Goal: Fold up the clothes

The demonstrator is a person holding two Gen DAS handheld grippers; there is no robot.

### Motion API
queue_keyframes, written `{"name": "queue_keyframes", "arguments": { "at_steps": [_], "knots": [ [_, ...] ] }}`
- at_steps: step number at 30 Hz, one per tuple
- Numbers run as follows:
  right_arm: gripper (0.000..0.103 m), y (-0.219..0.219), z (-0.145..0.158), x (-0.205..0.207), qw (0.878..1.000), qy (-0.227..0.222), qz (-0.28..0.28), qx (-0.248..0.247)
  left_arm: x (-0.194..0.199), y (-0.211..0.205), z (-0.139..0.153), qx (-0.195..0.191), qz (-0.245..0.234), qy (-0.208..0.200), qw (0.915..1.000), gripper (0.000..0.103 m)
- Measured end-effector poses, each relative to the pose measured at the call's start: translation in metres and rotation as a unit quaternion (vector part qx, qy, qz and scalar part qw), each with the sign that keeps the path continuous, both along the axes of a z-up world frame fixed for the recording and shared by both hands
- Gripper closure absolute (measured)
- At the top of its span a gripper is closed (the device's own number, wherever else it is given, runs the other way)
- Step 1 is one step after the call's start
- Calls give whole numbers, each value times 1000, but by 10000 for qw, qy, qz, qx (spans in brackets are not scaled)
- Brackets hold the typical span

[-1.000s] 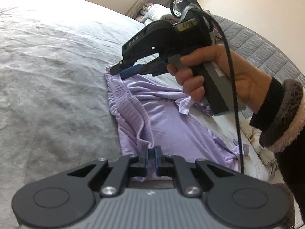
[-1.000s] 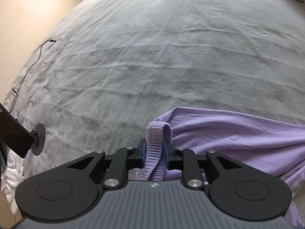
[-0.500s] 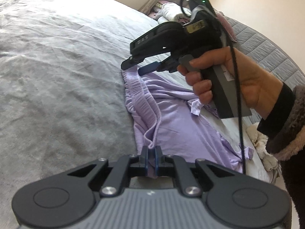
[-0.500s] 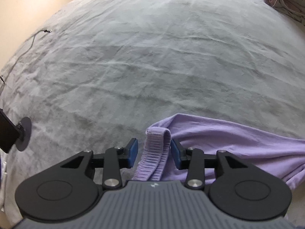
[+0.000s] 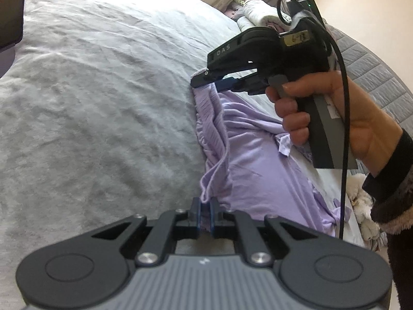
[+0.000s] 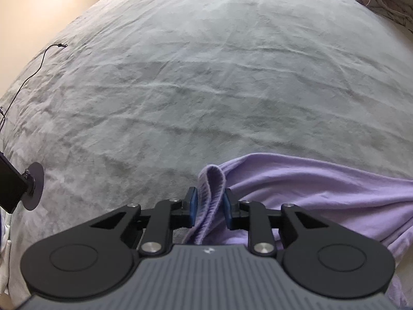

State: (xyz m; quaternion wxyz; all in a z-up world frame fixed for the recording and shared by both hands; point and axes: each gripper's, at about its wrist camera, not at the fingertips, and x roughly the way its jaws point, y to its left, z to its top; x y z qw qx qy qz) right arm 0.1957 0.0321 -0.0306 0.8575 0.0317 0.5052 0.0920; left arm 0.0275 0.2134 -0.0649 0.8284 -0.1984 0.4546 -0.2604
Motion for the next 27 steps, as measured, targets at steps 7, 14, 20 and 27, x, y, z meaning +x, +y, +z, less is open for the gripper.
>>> {"name": "queue_keyframes", "arguments": {
  "at_steps": [7, 14, 20, 27],
  "knots": [
    [96, 13, 5, -2, 9997, -167, 174, -44, 0, 4, 0, 100, 120, 59, 9999, 98],
    [96, 35, 12, 8, 9987, -459, 240, 37, 5, 32, 4, 268, 956, 99, 9950, 99],
    [96, 56, 17, 18, 9969, -706, 314, 122, 8, 64, 17, 352, 1538, -138, 9874, 99],
    [96, 98, 18, 34, 9933, -951, 566, 341, 16, 86, 27, 1095, 2179, -414, 9689, 99]
  ]
}}
